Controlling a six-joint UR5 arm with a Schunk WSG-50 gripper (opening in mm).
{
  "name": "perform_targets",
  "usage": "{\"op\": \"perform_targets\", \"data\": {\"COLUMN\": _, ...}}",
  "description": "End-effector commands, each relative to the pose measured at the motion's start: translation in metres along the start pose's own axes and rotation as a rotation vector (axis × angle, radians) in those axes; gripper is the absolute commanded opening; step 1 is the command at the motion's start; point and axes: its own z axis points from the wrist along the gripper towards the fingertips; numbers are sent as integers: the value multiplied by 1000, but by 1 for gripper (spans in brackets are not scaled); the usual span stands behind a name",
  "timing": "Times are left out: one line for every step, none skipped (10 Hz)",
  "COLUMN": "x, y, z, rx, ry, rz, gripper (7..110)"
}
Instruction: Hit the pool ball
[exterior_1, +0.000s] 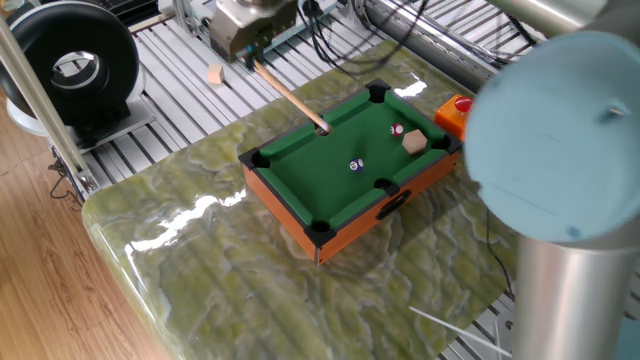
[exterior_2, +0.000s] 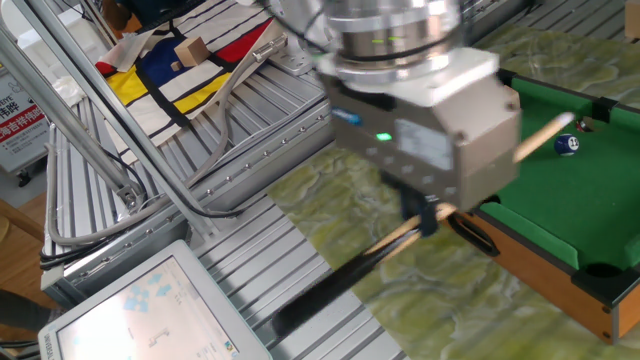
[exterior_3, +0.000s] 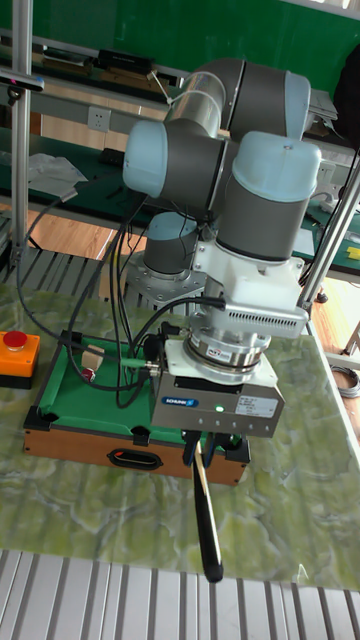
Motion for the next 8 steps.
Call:
{"op": "perform_targets", "data": {"x": -34, "y": -9, "z": -1, "rx": -4, "ry": -18, "rz": -25, "gripper": 7}}
{"op": "perform_targets", "data": {"x": -36, "y": -18, "z": 12, "rx": 21, "ry": -19, "rz": -29, "gripper": 7}}
{"op": "perform_targets", "data": {"x": -38, "y": -25, "z": 26, "rx": 44, "ry": -25, "rz": -23, "gripper": 7}}
{"op": "perform_targets", "data": {"x": -39, "y": -29, "z": 37, "rx": 45, "ry": -40, "rz": -22, "gripper": 7}}
{"op": "perform_targets", "data": {"x": -37, "y": -29, "z": 45, "rx": 25, "ry": -56, "rz": -24, "gripper": 7}}
{"op": "perform_targets", "data": {"x": -35, "y": -30, "z": 44, "rx": 15, "ry": -52, "rz": -24, "gripper": 7}}
{"op": "perform_targets", "data": {"x": -32, "y": -27, "z": 43, "rx": -20, "ry": -38, "rz": -15, "gripper": 7}}
{"op": "perform_targets", "data": {"x": -31, "y": -23, "z": 48, "rx": -47, "ry": -38, "rz": -6, "gripper": 7}}
